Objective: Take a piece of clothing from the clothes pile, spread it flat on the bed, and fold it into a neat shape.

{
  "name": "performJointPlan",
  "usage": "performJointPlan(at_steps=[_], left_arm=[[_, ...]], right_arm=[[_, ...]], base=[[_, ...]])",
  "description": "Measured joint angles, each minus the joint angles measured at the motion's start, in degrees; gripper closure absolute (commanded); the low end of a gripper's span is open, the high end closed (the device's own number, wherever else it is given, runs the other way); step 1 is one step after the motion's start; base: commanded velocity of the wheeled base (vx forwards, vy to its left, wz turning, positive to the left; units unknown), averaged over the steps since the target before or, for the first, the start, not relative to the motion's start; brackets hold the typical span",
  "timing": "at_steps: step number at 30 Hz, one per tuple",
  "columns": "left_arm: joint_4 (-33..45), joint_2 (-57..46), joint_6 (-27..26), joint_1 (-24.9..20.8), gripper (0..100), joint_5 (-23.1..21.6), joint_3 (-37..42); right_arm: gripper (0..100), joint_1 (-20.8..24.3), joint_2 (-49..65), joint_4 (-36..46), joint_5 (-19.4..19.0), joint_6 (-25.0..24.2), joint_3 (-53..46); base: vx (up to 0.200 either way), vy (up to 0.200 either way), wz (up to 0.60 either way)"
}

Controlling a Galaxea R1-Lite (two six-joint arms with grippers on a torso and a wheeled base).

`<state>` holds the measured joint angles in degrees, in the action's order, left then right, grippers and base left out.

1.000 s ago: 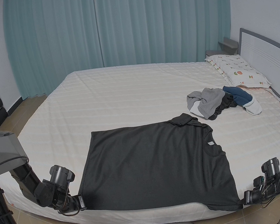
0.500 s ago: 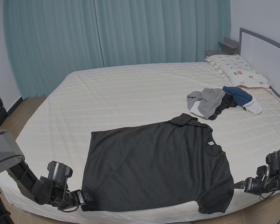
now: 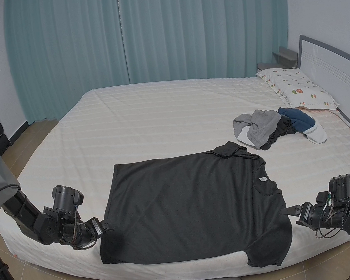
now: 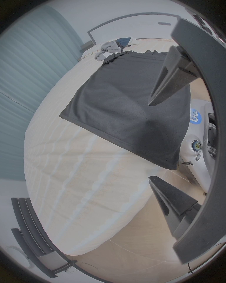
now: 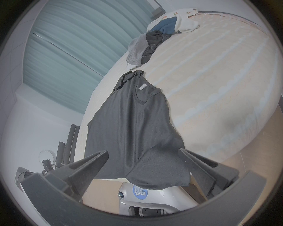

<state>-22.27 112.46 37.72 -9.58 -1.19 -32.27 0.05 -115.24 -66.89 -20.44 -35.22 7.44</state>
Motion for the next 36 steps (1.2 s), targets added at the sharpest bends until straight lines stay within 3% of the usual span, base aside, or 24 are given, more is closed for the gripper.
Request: performJointPlan(at_steps=[6, 18, 24, 30, 36], left_arm=[[0.4, 0.0, 0.2, 1.3, 0, -1.5, -0.9], [-0.2, -0.1, 1.4, 1.4, 0, -1.7, -0.9], [-0.6, -0.1, 3.2, 0.7, 0, -2.3, -1.3], [-1.0, -0.1, 5.3, 0.0, 0, -4.2, -1.6], [-1.0, -0.1, 8.5, -1.0, 0, -5.7, -2.2]], right_arm=[[0, 0.9, 0.4, 0.0, 0.4, 0.0, 1.3], [0, 3.3, 0.4, 0.0, 3.3, -0.2, 4.9], [0, 3.6, 0.0, 0.9, 4.1, -0.8, 7.4], [0, 5.9, -2.3, 2.2, 9.6, -1.0, 14.7], [0, 8.3, -5.2, 8.0, 11.7, -1.1, 23.2]], base=[[0.000, 0.200, 0.00], [0.000, 0.000, 0.00], [0.200, 0.000, 0.00], [0.200, 0.000, 0.00], [0.100, 0.000, 0.00]])
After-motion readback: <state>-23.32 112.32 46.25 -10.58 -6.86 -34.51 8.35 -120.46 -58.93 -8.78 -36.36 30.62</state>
